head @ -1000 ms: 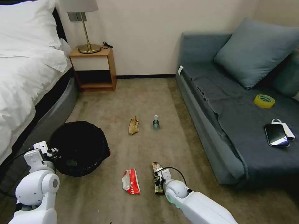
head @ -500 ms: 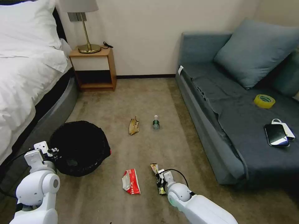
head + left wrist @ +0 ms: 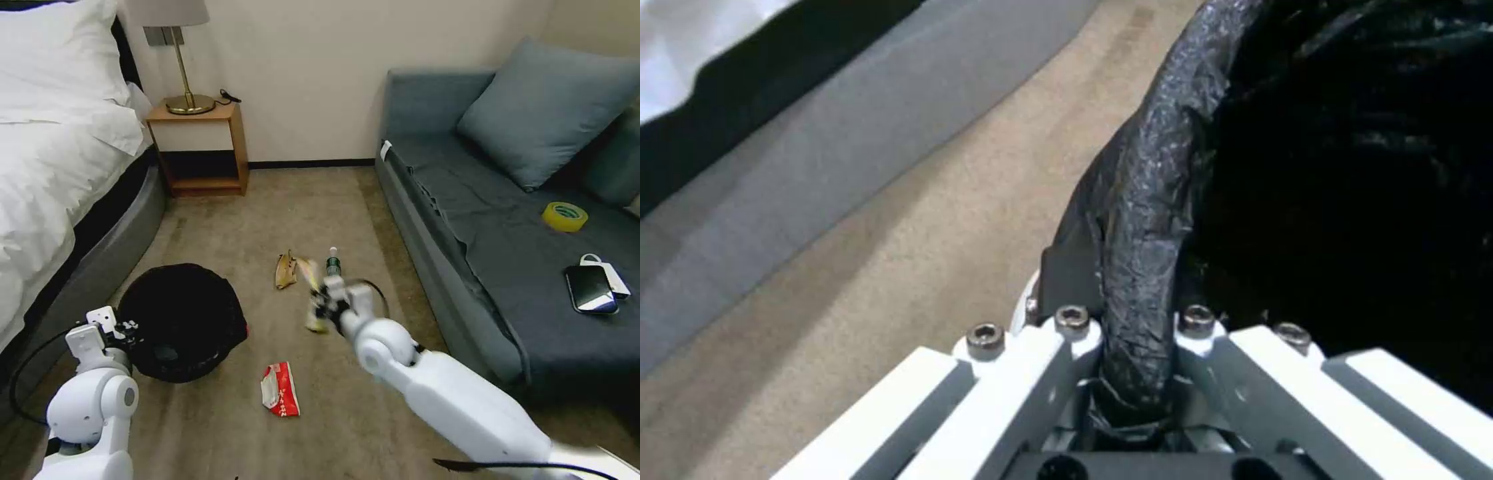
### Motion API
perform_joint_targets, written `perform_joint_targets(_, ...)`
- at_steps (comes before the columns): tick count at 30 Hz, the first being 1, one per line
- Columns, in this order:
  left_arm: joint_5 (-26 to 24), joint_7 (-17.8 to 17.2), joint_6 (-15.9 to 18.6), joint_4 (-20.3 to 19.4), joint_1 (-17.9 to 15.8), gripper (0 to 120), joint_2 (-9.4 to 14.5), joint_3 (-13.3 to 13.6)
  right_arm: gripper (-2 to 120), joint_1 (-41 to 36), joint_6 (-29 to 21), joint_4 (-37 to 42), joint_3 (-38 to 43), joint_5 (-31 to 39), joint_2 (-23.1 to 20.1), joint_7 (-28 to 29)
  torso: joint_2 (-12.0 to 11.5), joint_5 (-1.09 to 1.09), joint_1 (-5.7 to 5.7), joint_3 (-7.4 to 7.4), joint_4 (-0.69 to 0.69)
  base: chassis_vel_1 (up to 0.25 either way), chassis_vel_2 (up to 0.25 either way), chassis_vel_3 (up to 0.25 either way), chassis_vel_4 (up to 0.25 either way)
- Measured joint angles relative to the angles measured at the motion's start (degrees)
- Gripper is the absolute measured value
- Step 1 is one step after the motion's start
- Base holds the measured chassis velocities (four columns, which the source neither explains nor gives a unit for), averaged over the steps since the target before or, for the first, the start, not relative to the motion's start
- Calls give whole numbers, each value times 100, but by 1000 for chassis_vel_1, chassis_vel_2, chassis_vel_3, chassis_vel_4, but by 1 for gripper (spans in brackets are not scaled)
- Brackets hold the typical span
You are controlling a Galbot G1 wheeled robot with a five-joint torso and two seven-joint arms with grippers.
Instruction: Pick up the trash bin, then pick up the garbage on the floor and place it into the trash bin.
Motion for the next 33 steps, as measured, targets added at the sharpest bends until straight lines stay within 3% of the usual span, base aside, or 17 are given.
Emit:
perform_joint_targets(7, 41, -19, 36, -59, 42, 3, -94, 37, 0, 473, 582, -346, -1168, 179, 910, 493, 0, -1, 0, 0, -1, 0, 0, 0, 0)
perform_joint_targets(18, 59, -20, 49, -161, 102, 3, -209, 27, 0, 504, 1113, -1423, -1957, -178, 1613, 584, 0, 0, 0, 0, -2, 0, 0, 0, 0)
perform_joint_targets(33, 55, -9, 42, -213, 144, 3, -222, -8, 54, 411, 1028, -1182, -1934, -324, 1351, 478, 0, 1, 0, 0, -3, 0, 0, 0, 0)
